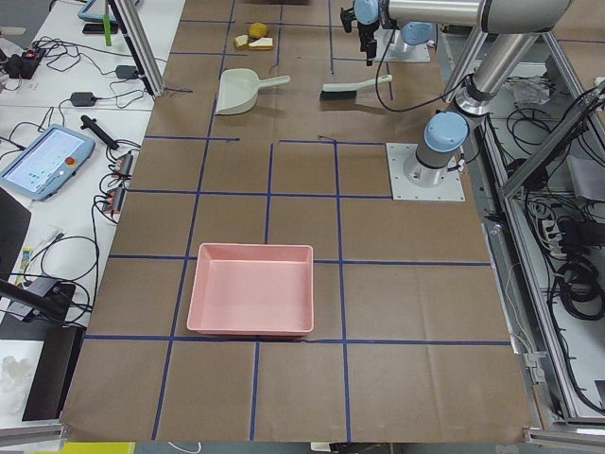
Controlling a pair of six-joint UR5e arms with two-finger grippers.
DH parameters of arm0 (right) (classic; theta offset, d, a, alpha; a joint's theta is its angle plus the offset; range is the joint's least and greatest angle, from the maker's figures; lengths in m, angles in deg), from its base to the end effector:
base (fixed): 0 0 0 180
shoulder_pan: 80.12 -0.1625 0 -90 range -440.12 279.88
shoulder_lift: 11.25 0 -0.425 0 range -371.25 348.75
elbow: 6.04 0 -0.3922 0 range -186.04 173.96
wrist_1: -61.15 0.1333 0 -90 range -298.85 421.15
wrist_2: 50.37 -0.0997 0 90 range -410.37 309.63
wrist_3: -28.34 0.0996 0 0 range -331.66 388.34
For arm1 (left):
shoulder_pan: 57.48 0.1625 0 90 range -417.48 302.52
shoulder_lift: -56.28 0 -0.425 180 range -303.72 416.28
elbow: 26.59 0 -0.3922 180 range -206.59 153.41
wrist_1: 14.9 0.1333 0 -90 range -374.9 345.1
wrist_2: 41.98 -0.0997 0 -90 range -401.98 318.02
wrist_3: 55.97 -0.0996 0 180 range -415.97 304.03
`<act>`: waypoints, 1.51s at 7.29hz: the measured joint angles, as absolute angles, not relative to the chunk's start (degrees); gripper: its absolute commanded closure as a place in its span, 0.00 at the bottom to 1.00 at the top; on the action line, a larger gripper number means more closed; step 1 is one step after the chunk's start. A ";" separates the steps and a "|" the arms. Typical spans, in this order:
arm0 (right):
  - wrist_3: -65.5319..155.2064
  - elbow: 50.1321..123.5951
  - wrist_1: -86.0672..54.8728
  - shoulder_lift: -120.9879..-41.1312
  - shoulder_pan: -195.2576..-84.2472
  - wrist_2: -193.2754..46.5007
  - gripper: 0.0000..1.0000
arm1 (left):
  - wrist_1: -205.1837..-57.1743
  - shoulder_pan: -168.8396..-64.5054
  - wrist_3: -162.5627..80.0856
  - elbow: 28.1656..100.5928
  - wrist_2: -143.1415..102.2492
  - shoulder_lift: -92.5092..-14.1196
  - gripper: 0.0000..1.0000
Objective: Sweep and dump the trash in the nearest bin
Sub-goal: 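Lower the left gripper and close it on the white brush handle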
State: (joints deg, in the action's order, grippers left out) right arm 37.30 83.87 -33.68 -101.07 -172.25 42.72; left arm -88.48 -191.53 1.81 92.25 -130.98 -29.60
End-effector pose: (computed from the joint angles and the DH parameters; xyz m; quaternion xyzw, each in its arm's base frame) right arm 0.1465 -0.4960 0.4960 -0.0606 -0.9969 0.0437 0.0228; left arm -0.3821 -0.2008 0.3095 -0.1198 0.9901 0.0524 0.0507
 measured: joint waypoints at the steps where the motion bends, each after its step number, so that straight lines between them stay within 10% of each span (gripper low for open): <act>1: 37.32 83.87 -33.69 -101.08 -172.28 42.71 0.00 | -87.29 -191.99 4.86 93.44 -131.40 -29.54 0.00; 11: 37.39 83.87 -34.07 -100.99 -172.24 42.63 0.00 | -66.60 -200.58 2.59 99.53 -136.34 -36.13 0.06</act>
State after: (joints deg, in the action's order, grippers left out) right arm 37.39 83.87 -34.07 -100.99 -172.24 42.63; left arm -66.60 -200.58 2.59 99.53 -136.34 -36.13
